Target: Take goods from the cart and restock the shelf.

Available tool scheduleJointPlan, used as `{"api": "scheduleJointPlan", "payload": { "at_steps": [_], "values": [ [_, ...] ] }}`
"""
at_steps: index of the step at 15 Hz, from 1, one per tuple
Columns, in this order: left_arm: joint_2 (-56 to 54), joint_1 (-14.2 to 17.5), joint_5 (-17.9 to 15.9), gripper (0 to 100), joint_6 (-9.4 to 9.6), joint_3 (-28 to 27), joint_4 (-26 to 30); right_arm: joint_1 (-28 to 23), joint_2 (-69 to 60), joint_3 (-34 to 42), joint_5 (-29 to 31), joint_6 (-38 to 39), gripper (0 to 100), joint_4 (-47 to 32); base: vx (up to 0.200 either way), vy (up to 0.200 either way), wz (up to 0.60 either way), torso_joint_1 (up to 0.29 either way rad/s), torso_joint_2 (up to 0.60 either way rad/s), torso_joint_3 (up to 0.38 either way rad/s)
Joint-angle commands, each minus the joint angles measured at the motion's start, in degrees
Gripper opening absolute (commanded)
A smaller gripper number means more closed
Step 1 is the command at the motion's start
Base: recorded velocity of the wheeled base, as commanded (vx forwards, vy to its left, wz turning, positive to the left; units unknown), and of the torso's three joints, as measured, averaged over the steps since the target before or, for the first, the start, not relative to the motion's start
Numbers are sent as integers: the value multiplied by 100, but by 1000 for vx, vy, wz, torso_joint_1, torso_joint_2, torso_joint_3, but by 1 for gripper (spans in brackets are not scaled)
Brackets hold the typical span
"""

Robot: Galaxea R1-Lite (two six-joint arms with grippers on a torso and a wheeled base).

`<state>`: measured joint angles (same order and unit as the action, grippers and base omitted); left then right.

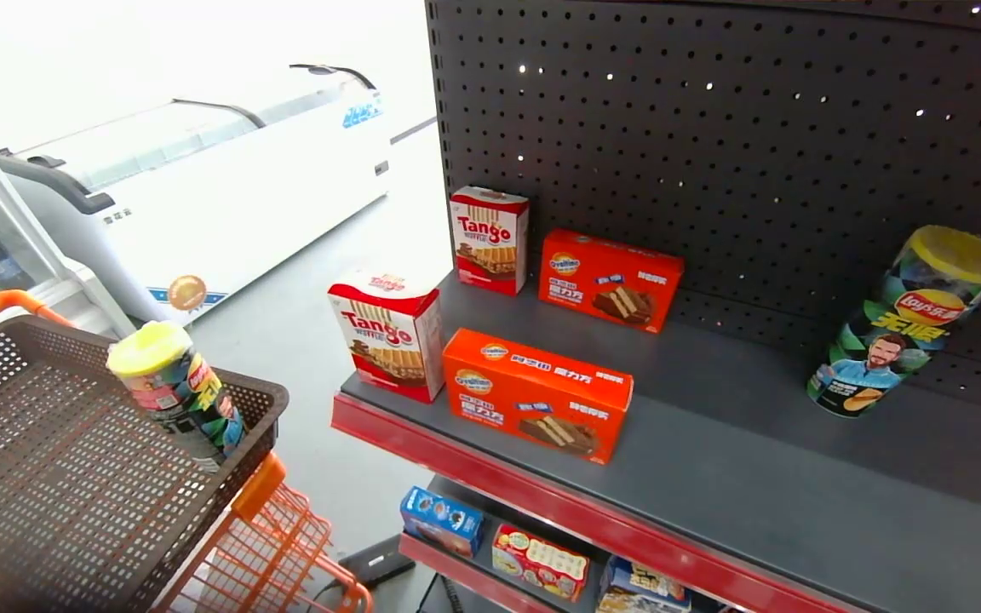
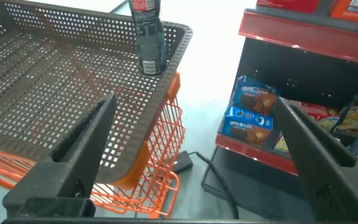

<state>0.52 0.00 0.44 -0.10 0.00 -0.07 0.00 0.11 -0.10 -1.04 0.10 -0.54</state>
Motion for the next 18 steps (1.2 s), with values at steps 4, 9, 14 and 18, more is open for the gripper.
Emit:
{"api": "scheduleJointPlan", "payload": {
  "at_steps": [4, 9, 14, 18],
  "values": [
    [1134, 9, 97, 100, 467, -1477, 508, 0, 7, 1, -2, -1, 100, 1, 0, 0, 0, 0, 0, 0],
    [3516, 53, 563, 100, 221, -2338, 473, 0, 7, 1, -2, -1, 100, 1, 0, 0, 0, 0, 0, 0],
    [5432, 1187, 26, 100, 194, -2250, -669, 0, 7, 1, -2, -1, 100, 1, 0, 0, 0, 0, 0, 0],
    [6970, 984, 44, 100, 221, -2083, -2717, 0, 7, 1, -2, -1, 100, 1, 0, 0, 0, 0, 0, 0]
  ]
}}
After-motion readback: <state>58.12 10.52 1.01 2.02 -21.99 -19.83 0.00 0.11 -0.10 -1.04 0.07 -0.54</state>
